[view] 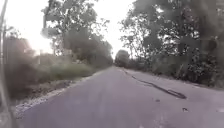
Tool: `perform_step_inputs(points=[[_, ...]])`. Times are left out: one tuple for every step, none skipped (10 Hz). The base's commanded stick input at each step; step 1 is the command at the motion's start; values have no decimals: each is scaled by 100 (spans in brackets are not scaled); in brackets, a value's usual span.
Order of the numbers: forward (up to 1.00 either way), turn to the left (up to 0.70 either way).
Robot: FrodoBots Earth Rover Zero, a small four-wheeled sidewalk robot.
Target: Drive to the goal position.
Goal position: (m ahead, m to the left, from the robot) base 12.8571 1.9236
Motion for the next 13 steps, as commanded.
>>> perform_step_inputs(points=[[70, 1], [70, 1], [70, 1], [70, 1], [70, 1], [70, 1], [70, 1], [70, 1], [70, 1], [70, 1], [70, 1], [70, 1], [70, 1]])
